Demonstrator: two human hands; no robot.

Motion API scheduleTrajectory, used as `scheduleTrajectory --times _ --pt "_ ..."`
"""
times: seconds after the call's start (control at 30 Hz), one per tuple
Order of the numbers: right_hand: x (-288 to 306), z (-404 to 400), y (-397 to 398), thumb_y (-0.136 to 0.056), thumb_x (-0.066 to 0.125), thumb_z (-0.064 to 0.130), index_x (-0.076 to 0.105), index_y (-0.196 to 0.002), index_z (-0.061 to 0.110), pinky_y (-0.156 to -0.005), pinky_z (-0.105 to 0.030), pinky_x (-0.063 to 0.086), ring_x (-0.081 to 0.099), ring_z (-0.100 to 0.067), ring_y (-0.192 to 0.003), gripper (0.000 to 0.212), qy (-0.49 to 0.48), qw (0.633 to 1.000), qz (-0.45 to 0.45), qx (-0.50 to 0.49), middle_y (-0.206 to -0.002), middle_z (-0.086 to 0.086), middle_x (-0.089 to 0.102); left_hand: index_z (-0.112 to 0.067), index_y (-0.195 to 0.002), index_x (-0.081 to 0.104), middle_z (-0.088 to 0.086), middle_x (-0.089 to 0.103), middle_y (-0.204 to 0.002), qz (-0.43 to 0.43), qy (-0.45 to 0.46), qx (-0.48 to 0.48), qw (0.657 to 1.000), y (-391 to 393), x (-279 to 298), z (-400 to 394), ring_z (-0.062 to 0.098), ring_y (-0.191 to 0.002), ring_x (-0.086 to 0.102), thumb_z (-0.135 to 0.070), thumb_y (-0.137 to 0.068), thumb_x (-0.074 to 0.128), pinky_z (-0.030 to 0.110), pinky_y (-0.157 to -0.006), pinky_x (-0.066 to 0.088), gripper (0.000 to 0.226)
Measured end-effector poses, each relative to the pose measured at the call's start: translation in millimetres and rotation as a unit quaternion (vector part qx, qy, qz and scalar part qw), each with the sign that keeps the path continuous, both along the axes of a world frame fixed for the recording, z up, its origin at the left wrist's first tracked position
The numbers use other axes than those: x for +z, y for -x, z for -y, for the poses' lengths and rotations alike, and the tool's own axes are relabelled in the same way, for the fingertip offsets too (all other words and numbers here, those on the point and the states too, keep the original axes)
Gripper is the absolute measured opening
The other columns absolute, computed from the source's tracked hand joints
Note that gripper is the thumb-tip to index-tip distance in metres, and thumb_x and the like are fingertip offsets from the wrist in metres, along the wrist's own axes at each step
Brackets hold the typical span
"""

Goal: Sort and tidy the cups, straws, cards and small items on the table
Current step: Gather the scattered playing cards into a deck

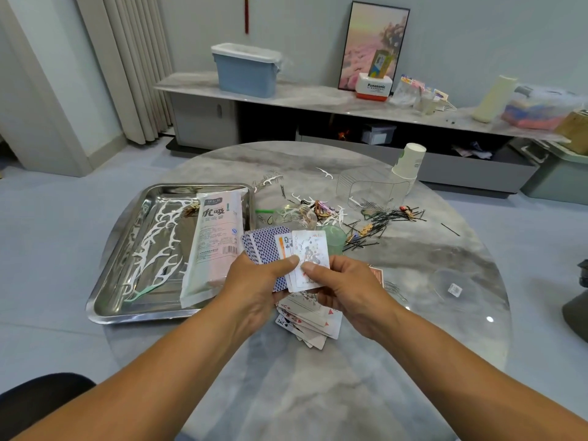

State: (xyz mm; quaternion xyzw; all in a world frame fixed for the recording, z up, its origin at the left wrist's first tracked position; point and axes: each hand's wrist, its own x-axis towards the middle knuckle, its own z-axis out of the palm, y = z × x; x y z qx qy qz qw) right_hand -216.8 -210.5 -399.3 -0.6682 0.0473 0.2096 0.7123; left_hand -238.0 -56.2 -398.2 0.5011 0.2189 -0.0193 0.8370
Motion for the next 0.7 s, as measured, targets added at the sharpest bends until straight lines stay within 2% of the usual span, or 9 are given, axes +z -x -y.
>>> scheduleTrajectory --times 0.17,0.27,0.33,0.43,0.53,0.6,0.63,0.67,0.7 --pt "-2 3 -7 -0.095 0.070 0.012 0.072 -0.106 0.008 -0.053 -0.020 0.055 0.068 -0.013 -0.063 0.012 0.000 0.999 -0.027 -0.042 -0.090 -0.010 0.079 -0.016 -0.109 0.066 0.006 0.077 -0.102 -0.012 0.020 0.063 0.998 -2 0 -3 0.022 -0.083 0.076 -0.002 -0.089 0.072 0.035 -0.060 0.061 0.025" --pt "-9 9 -10 -0.096 0.068 0.009 0.068 -0.117 0.008 -0.052 -0.020 0.054 0.071 -0.010 -0.065 0.020 0.128 0.991 0.005 -0.039 -0.096 -0.007 0.078 -0.014 -0.105 0.062 0.008 0.070 -0.106 -0.020 0.032 0.145 0.989 -8 1 -15 0.026 -0.093 0.069 0.001 -0.088 0.072 0.036 -0.057 0.061 0.024" --pt "-17 13 -9 -0.094 0.070 0.009 0.063 -0.127 0.013 -0.061 -0.027 0.059 0.073 -0.011 -0.077 0.034 0.255 0.965 0.053 0.005 -0.106 -0.001 0.074 -0.015 -0.100 0.061 0.007 0.068 -0.105 -0.024 0.051 0.162 0.985 -12 5 -22 0.024 -0.092 0.068 -0.001 -0.089 0.072 0.037 -0.056 0.062 0.022" --pt "-32 13 -3 -0.091 0.073 0.025 0.058 -0.132 0.027 -0.082 -0.038 0.059 0.070 -0.018 -0.100 0.044 0.450 0.882 0.111 0.088 -0.121 0.003 0.069 -0.013 -0.105 0.061 0.011 0.068 -0.108 -0.037 0.102 0.123 0.986 -12 11 -24 0.026 -0.098 0.067 -0.007 -0.093 0.068 0.043 -0.067 0.063 0.015" --pt "-39 10 4 -0.087 0.072 0.045 0.060 -0.131 0.029 -0.085 -0.035 0.049 0.057 -0.025 -0.117 0.047 0.603 0.766 0.185 0.121 -0.126 0.000 0.063 -0.006 -0.115 0.057 0.017 0.067 -0.111 -0.042 0.114 0.077 0.990 -9 11 -19 0.031 -0.099 0.067 0.000 -0.098 0.057 0.046 -0.070 0.063 0.018" --pt "-40 8 6 -0.090 0.069 0.045 0.059 -0.133 0.027 -0.087 -0.036 0.046 0.051 -0.027 -0.121 0.048 0.648 0.717 0.226 0.118 -0.127 -0.003 0.057 -0.003 -0.117 0.057 0.017 0.069 -0.108 -0.041 0.087 0.052 0.994 -6 10 -14 0.030 -0.094 0.069 0.004 -0.098 0.055 0.045 -0.069 0.063 0.020" --pt "-39 7 5 -0.093 0.064 0.041 0.059 -0.134 0.027 -0.088 -0.037 0.046 0.051 -0.026 -0.122 0.044 0.647 0.716 0.242 0.102 -0.128 -0.002 0.057 -0.003 -0.116 0.059 0.015 0.071 -0.106 -0.039 0.067 0.044 0.996 -4 9 -13 0.029 -0.091 0.071 0.005 -0.097 0.057 0.044 -0.069 0.062 0.021" --pt "-36 5 5 -0.097 0.058 0.037 0.061 -0.134 0.028 -0.089 -0.038 0.049 0.053 -0.025 -0.121 0.038 0.622 0.739 0.248 0.074 -0.128 -0.001 0.059 -0.004 -0.114 0.060 0.013 0.073 -0.103 -0.038 0.044 0.038 0.998 -4 8 -12 0.028 -0.090 0.072 0.005 -0.096 0.059 0.044 -0.070 0.062 0.021" --pt "-31 3 3 -0.101 0.051 0.034 0.064 -0.131 0.027 -0.088 -0.039 0.052 0.059 -0.023 -0.115 0.034 0.564 0.789 0.242 0.036 -0.124 0.001 0.064 -0.005 -0.112 0.062 0.012 0.074 -0.103 -0.036 0.024 0.034 0.998 -3 8 -12 0.027 -0.089 0.072 0.005 -0.094 0.062 0.044 -0.071 0.061 0.021"
